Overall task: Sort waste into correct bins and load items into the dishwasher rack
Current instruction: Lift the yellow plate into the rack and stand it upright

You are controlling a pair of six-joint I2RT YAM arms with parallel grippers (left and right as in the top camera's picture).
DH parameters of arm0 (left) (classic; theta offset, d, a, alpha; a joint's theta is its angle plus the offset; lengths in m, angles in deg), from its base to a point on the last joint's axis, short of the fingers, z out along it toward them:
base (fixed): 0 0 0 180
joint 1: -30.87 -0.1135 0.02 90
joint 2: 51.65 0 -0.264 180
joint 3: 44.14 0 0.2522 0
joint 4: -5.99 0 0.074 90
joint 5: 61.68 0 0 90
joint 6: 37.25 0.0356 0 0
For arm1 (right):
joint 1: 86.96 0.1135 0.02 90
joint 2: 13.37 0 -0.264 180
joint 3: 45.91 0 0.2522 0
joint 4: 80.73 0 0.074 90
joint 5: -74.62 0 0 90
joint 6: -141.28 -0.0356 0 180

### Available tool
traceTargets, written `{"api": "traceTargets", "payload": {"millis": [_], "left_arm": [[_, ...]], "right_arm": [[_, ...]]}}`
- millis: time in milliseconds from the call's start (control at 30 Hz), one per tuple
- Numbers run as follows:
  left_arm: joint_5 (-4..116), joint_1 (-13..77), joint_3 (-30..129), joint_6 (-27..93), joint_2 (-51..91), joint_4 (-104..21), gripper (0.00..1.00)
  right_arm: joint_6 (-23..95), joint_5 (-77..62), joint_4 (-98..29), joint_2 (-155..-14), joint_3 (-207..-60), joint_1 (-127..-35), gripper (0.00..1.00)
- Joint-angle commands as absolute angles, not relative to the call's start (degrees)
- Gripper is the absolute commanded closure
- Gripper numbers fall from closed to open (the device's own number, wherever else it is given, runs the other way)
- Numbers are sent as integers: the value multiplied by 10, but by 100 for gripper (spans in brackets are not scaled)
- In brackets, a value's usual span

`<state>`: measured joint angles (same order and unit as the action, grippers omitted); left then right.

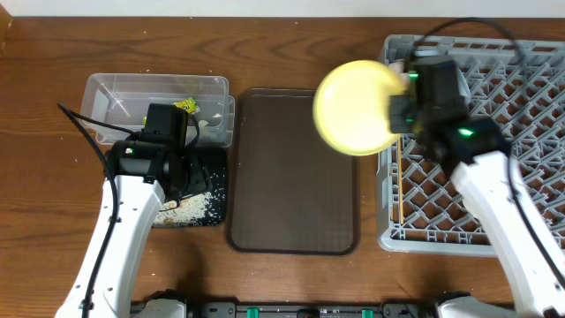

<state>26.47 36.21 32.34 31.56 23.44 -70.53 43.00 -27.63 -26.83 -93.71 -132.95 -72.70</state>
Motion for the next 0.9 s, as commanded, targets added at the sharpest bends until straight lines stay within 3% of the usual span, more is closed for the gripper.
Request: {"api": "traceTargets", "payload": {"millis": [0, 233, 433, 867], "left_arm": [[264, 360, 330, 308, 227, -707, 24], [263, 360, 330, 308, 227, -707, 24], [263, 360, 330, 308, 227, -707, 24], [263, 360, 330, 308, 227, -707, 24]], "right_arm": [[493, -359, -256, -899, -1331, -763, 99], [649, -470, -238, -880, -1331, -819, 99], [711, -576, -239, -884, -1331, -833, 99], [643, -584, -213, -961, -1330, -826, 99]]}}
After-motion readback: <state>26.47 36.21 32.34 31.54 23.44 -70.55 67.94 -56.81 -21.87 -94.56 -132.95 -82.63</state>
